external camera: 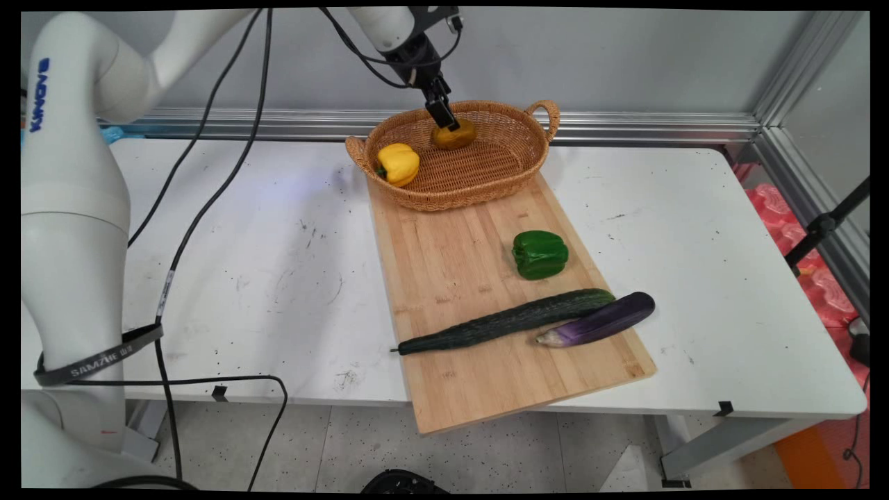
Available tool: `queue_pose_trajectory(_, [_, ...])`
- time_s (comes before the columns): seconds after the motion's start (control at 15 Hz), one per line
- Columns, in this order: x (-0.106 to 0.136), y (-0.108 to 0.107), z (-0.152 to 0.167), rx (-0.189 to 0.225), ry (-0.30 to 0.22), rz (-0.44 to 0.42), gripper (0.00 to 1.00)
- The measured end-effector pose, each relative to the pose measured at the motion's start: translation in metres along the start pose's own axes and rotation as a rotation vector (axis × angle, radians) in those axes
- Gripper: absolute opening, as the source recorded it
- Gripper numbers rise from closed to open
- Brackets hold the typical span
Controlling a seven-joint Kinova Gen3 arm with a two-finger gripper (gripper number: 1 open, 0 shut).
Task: Pick up the potato from the vegetable basket
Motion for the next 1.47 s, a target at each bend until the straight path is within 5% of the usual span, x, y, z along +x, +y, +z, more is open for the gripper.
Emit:
queue_pose_trajectory(0.87, [-0.015, -0.004, 0.043, 0.021, 0.023, -0.018, 1.00])
queue_pose_trajectory(1.47, [-0.017, 0.012, 0.060, 0.036, 0.030, -0.039, 1.00])
